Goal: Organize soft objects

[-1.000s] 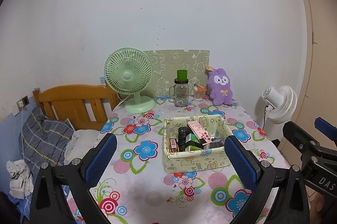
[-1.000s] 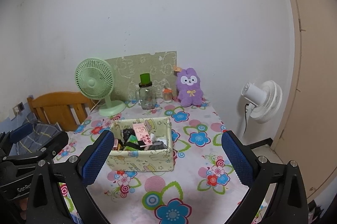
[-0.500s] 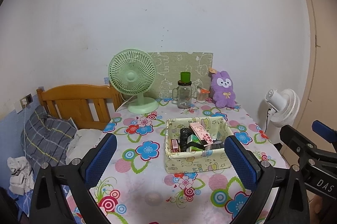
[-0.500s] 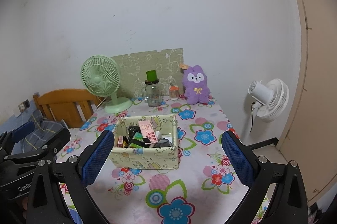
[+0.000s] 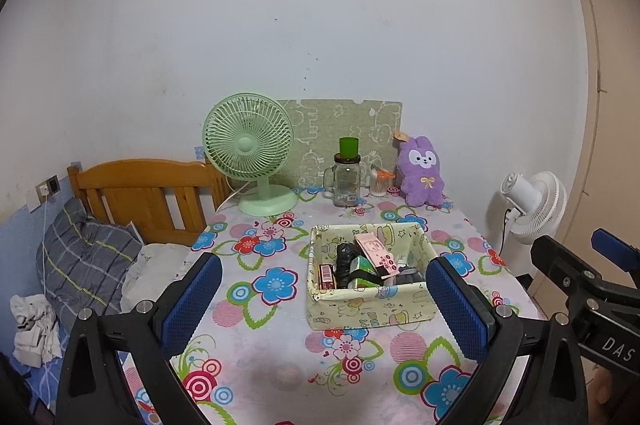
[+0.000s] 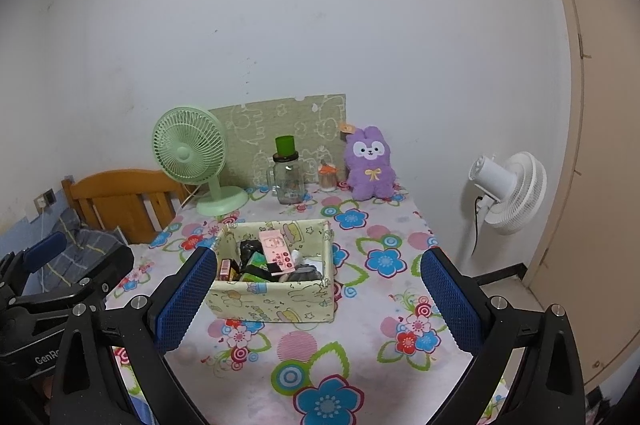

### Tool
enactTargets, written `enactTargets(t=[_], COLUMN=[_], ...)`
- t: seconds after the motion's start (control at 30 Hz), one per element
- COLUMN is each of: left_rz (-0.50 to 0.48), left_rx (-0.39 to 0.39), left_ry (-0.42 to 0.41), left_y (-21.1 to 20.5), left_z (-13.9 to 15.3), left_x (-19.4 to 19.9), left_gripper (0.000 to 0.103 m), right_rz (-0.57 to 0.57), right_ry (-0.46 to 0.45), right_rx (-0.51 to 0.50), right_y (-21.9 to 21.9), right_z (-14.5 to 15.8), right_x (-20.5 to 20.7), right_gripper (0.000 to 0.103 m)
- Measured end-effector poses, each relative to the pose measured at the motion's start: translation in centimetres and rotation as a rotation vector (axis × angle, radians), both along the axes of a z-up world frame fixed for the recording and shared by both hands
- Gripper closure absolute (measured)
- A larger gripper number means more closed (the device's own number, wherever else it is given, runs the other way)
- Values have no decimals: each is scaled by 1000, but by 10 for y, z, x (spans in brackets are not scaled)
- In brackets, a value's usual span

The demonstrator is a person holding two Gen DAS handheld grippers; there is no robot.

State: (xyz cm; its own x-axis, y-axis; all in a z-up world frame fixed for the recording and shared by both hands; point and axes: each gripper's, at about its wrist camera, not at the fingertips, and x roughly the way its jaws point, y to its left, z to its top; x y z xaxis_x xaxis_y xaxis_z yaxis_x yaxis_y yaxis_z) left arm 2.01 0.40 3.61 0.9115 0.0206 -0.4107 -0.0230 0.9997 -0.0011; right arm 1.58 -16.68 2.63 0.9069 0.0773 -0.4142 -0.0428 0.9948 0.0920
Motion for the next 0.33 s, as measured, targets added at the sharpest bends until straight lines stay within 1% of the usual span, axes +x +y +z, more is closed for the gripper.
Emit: enactTargets(t=[0.33], left_rz=[0], left_rx=[0], left_ry=[3], left_y=[1], left_z=[-1], left_x=[2], left_gripper=[0], right_rz=[1], right_ry=[6], right_rx=[6], right_y=[-2], right_z=[-1], right_x=[2], right_gripper=[0])
